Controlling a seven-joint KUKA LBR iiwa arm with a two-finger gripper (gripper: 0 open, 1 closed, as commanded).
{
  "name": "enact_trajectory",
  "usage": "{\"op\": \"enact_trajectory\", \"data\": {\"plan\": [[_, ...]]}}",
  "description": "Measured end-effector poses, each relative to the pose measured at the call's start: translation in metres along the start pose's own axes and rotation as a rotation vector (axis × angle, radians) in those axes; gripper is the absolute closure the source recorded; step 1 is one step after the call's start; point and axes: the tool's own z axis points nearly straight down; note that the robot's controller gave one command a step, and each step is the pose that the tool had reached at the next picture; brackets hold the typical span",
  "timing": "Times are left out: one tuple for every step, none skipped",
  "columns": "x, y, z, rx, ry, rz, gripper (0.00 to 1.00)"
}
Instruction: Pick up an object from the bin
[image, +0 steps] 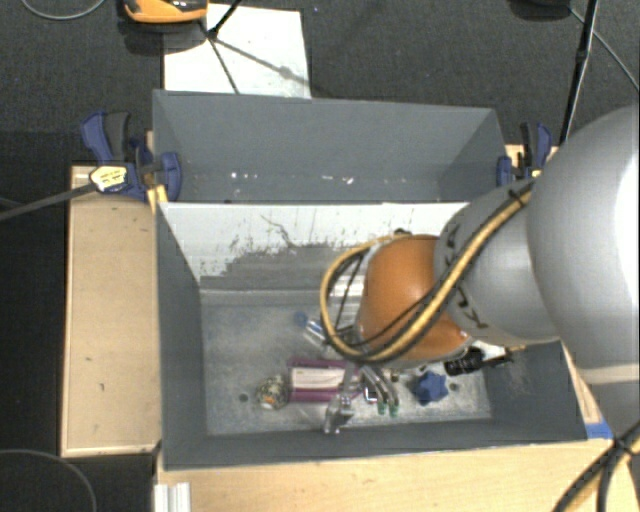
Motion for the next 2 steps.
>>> {"op": "enact_trajectory", "data": {"plan": [[0.000, 0.000, 0.000, 0.000, 0.000, 0.003, 1.00], [-0.017, -0.003, -0.152, 0.000, -0.003, -0.016, 1.00]]}}
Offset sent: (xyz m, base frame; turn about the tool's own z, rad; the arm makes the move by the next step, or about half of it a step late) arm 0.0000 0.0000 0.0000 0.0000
